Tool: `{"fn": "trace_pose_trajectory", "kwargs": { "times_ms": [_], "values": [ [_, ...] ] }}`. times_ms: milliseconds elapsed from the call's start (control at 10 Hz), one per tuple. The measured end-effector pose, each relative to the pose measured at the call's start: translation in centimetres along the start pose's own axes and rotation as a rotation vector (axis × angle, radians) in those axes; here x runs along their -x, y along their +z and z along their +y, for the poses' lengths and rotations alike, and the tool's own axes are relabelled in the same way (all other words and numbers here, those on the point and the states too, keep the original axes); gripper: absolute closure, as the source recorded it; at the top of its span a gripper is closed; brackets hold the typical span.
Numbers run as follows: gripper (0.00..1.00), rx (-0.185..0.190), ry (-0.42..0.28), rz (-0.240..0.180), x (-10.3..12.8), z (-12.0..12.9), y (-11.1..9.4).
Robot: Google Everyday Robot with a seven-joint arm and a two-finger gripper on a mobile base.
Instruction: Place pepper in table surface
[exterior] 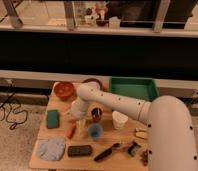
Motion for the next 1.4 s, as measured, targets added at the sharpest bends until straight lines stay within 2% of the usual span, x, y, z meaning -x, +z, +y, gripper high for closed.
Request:
{"fn": "trace_pose_trajectory", "kwargs": {
  "times_ms": [500,700,900,1400],
  "values": [
    [0.20,-0.009,-0.008,0.005,0.2,-0.1,-0.1],
    [0.20,-0.060,-0.050,0.021,2.2,-0.1,-1.3],
    [0.20,-0.095,-0.091,0.039,4.6,-0.2,-3.2],
    [0.20,-0.097,-0.097,0.041,4.9,-0.2,-3.4]
  ]
}}
